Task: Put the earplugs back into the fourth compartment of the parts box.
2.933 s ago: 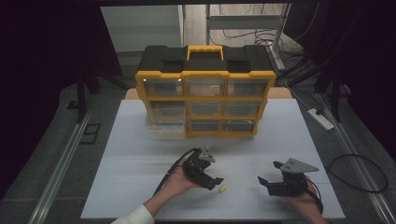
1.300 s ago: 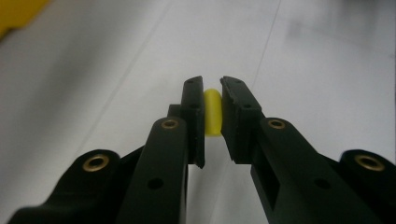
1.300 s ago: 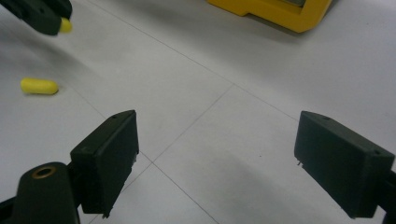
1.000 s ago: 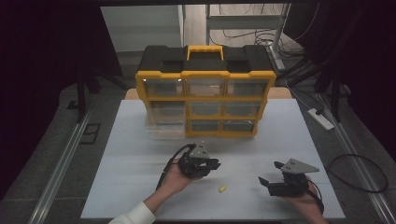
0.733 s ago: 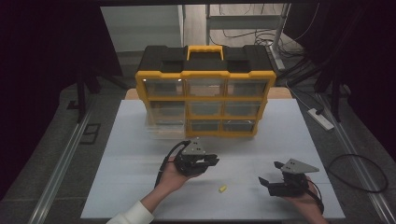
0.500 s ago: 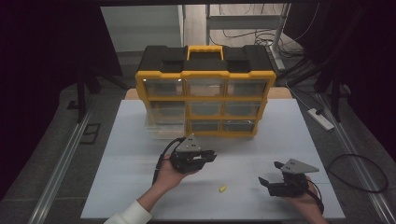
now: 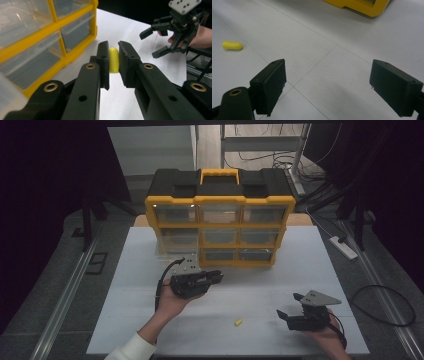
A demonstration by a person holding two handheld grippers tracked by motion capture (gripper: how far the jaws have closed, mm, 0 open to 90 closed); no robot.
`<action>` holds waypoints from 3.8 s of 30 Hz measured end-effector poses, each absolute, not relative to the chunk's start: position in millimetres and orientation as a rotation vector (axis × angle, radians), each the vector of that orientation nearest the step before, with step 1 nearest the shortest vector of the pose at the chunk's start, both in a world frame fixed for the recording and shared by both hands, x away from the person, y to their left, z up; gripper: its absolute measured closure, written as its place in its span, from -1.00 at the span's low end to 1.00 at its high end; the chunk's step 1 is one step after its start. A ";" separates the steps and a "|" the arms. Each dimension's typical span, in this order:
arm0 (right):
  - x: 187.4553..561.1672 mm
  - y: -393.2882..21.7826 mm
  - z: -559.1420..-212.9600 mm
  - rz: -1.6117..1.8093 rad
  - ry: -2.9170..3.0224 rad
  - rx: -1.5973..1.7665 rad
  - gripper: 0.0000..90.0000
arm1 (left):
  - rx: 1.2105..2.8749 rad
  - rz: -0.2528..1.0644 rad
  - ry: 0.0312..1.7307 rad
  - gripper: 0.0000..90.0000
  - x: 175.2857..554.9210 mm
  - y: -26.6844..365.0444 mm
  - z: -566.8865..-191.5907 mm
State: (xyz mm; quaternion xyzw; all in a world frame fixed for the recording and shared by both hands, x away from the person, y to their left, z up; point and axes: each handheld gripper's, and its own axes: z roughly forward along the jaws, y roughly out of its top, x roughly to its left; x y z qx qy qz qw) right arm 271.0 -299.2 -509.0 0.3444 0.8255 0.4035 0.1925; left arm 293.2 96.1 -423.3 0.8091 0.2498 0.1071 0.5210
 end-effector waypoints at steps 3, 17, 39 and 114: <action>270.9 -299.2 -509.1 1.132 2.318 0.966 -0.68 | 1.920 0.269 0.601 0.75 292.1 100.7 -418.3; 271.1 -299.2 -509.2 1.129 2.319 0.965 -0.67 | 1.839 0.328 0.608 0.75 286.6 124.1 -396.0; 271.1 -299.2 -509.0 1.129 2.319 0.964 -0.67 | 1.771 0.425 0.652 0.75 286.2 149.0 -380.3; 269.8 -299.6 -508.0 1.129 2.312 0.959 -0.67 | 1.850 0.327 0.674 -0.42 292.9 156.1 -388.6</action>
